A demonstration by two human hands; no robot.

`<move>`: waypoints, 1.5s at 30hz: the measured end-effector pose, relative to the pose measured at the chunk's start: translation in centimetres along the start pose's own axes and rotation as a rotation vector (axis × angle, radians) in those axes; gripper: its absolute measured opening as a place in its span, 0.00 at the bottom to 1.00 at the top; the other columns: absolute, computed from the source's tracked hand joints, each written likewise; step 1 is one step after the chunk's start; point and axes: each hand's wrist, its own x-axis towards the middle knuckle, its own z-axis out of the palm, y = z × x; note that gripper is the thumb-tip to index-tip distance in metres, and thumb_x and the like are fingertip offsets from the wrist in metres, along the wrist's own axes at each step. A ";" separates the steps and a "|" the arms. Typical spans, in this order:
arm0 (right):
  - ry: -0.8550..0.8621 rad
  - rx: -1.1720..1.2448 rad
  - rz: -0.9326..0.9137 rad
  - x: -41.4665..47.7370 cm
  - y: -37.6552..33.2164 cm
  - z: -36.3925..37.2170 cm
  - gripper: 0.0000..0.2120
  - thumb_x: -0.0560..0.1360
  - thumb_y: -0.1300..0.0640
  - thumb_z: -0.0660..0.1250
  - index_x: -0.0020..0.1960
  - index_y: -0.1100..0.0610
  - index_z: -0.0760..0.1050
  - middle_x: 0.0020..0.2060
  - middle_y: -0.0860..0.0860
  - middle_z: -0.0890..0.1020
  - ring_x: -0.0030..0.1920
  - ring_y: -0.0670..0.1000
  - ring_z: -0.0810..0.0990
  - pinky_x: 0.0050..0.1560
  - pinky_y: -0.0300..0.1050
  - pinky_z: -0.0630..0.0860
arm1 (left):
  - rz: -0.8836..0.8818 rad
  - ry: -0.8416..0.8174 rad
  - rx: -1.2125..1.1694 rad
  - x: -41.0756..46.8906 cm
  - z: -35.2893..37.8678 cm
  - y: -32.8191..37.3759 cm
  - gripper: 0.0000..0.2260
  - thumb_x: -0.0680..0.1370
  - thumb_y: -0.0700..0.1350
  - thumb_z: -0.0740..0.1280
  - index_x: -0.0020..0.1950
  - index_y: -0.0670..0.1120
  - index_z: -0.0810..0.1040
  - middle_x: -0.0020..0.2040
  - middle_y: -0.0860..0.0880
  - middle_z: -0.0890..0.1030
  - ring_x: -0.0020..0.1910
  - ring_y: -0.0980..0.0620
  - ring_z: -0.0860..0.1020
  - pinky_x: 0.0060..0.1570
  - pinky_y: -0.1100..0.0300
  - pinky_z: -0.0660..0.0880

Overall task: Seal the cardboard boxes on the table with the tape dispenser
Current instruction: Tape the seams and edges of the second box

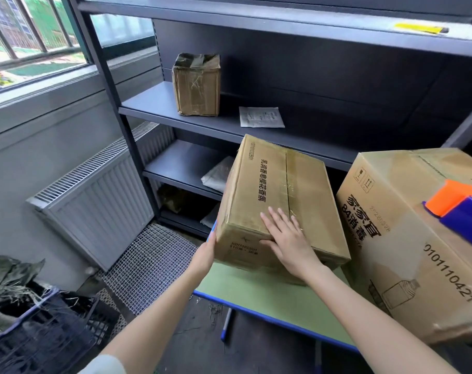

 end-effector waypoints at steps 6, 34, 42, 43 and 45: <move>0.072 0.191 0.078 -0.8 0.7 -1.9 0.33 0.80 0.48 0.56 0.75 0.51 0.38 0.77 0.50 0.48 0.76 0.50 0.43 0.73 0.46 0.39 | 0.097 0.074 -0.229 0.9 0.4 1.7 0.19 0.79 0.56 0.58 0.59 0.42 0.74 0.59 0.42 0.77 0.54 0.46 0.75 0.59 0.46 0.73; 0.272 0.629 0.627 -2.8 -2.5 -6.6 0.33 0.78 0.40 0.55 0.77 0.53 0.49 0.76 0.54 0.43 0.75 0.55 0.53 0.71 0.50 0.58 | 0.531 0.012 -0.187 -4.0 1.2 7.8 0.09 0.79 0.51 0.62 0.41 0.52 0.78 0.33 0.58 0.77 0.33 0.58 0.72 0.32 0.60 0.65; 0.442 0.773 0.589 -3.2 -2.9 -5.4 0.38 0.72 0.37 0.64 0.75 0.52 0.56 0.76 0.51 0.54 0.75 0.48 0.51 0.71 0.48 0.55 | 0.694 0.083 -0.014 -5.7 -0.1 8.2 0.18 0.78 0.55 0.62 0.67 0.53 0.74 0.50 0.58 0.81 0.51 0.58 0.79 0.48 0.61 0.75; 0.450 0.831 0.596 -3.2 -2.9 -5.1 0.38 0.72 0.38 0.64 0.75 0.52 0.55 0.75 0.50 0.54 0.75 0.47 0.52 0.71 0.47 0.55 | 0.724 0.116 0.046 -5.9 -0.3 8.2 0.21 0.77 0.59 0.62 0.69 0.55 0.72 0.50 0.58 0.81 0.52 0.58 0.78 0.51 0.59 0.76; 0.452 0.962 0.620 -3.5 -3.0 -4.3 0.36 0.74 0.39 0.62 0.75 0.52 0.55 0.75 0.50 0.54 0.74 0.47 0.54 0.71 0.46 0.54 | 0.804 0.165 0.176 -6.7 -0.5 8.4 0.27 0.73 0.64 0.61 0.71 0.59 0.67 0.54 0.56 0.81 0.54 0.58 0.78 0.55 0.57 0.75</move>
